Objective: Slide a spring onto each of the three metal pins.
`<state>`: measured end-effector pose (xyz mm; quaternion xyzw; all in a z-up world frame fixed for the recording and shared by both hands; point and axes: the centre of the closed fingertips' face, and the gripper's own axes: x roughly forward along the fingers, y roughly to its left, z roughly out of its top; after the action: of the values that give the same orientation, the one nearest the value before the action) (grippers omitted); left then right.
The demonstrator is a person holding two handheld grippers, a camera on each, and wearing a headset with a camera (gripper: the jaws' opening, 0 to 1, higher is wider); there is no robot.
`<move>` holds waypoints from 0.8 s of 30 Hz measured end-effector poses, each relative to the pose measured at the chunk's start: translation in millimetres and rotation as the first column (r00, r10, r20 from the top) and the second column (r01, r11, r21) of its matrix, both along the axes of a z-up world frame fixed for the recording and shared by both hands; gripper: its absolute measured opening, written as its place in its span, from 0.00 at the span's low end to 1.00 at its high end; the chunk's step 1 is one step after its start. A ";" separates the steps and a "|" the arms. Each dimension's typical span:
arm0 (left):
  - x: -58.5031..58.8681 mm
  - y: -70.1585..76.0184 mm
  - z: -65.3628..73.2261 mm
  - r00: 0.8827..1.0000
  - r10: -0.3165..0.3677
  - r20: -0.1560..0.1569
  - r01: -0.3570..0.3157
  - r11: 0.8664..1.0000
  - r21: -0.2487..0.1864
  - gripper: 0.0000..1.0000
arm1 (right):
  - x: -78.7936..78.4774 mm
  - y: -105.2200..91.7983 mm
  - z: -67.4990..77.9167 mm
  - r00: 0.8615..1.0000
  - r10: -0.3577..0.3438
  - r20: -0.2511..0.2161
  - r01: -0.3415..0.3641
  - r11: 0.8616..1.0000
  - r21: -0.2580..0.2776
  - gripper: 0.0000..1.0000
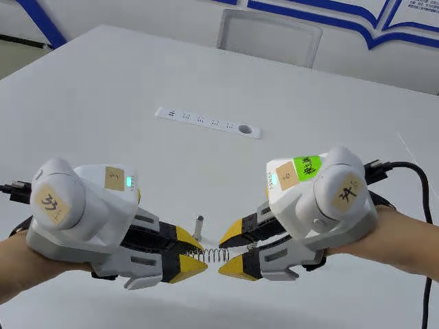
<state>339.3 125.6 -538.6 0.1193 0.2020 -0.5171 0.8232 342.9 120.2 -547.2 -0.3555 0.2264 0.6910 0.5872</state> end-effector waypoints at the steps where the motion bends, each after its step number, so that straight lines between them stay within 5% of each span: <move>1: 0.1 -0.3 1.0 1.000 -0.002 -0.001 0.002 1.000 -0.005 0.10 | -0.2 1.1 1.2 1.000 -0.008 -0.011 0.008 1.000 0.015 0.14; 17: -2.5 1.4 -1.9 1.000 -0.014 0.001 0.014 1.000 0.013 0.10 | -5.9 8.4 21.4 0.990 -0.035 -0.139 0.051 0.992 0.115 0.11; 22: -2.4 3.4 -5.6 1.000 -0.012 0.003 0.012 0.999 0.032 0.10 | -11.3 19.5 36.4 0.979 -0.030 -0.203 0.070 0.979 0.192 0.11; 24: -1.5 3.3 -5.8 1.000 -0.005 0.004 0.005 1.000 0.031 0.10 | -10.3 21.6 37.0 0.981 -0.031 -0.191 0.068 0.980 0.186 0.11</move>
<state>337.8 129.0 -544.5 0.1335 0.2081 -0.5158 0.8202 332.5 141.8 -510.2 -0.2251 0.2219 0.7251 0.6119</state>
